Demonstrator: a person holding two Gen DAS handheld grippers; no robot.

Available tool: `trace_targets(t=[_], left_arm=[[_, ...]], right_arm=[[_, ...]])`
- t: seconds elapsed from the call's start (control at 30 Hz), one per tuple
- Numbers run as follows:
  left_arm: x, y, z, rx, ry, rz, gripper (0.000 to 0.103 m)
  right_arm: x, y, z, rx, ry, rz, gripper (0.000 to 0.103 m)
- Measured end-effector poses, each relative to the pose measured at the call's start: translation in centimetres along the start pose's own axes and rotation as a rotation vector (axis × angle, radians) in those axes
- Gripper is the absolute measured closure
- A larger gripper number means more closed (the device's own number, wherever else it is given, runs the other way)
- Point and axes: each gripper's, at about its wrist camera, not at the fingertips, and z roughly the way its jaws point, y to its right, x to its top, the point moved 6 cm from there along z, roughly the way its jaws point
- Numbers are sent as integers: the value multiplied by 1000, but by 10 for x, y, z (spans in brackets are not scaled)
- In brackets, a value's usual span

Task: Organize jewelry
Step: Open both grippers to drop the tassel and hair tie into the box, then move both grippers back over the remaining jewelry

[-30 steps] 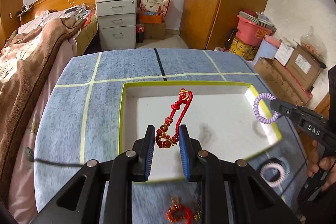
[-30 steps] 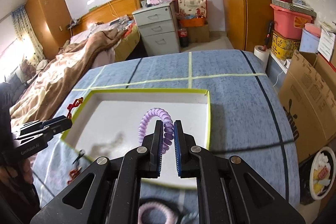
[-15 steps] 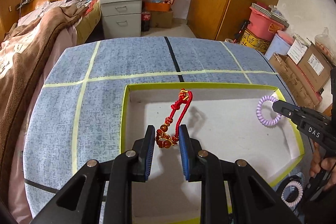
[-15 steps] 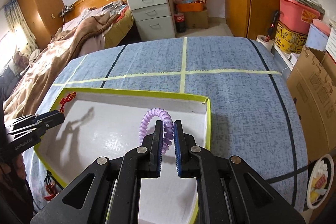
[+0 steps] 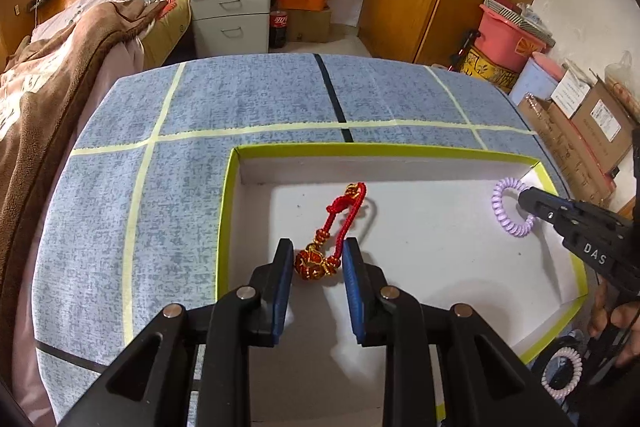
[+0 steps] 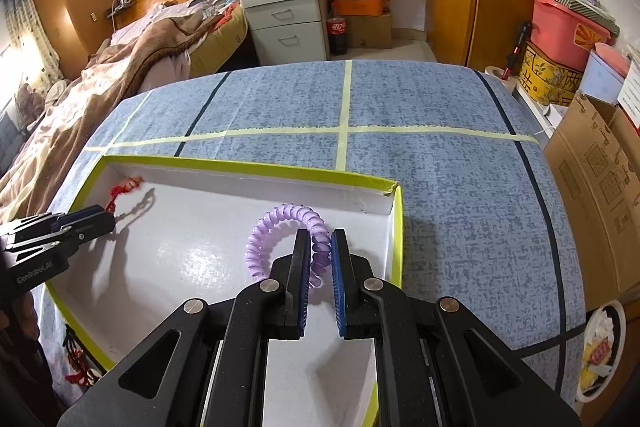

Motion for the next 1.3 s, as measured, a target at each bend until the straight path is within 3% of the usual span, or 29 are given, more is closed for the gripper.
trace_targets(t=[0.13, 0.33, 0.4, 0.47, 0.5, 0.57, 0.93, 1.3], left_arm=[[1, -1, -1, -1, 2, -7, 68], [2, 1, 0, -7, 0, -6, 62], [2, 2, -1, -19, 2, -9, 59], [1, 2, -2, -26, 3, -19, 57], [0, 2, -4, -20, 8, -23, 56], [-1, 3, -10, -14, 19, -20, 51], [-20, 8, -66, -58, 125, -33, 45], [-70, 3, -97, -81, 146, -87, 43]], right_arm=[[1, -3, 0, 4, 6, -1, 92], [1, -2, 0, 2, 10, -1, 88], [1, -1, -1, -3, 11, -4, 83], [1, -2, -3, 11, 19, -1, 64], [2, -3, -4, 19, 23, 0, 62], [2, -5, -8, 17, 30, -6, 62], [-11, -13, -54, 52, 93, 5, 62], [-63, -4, -101, 47, 120, 34, 62]])
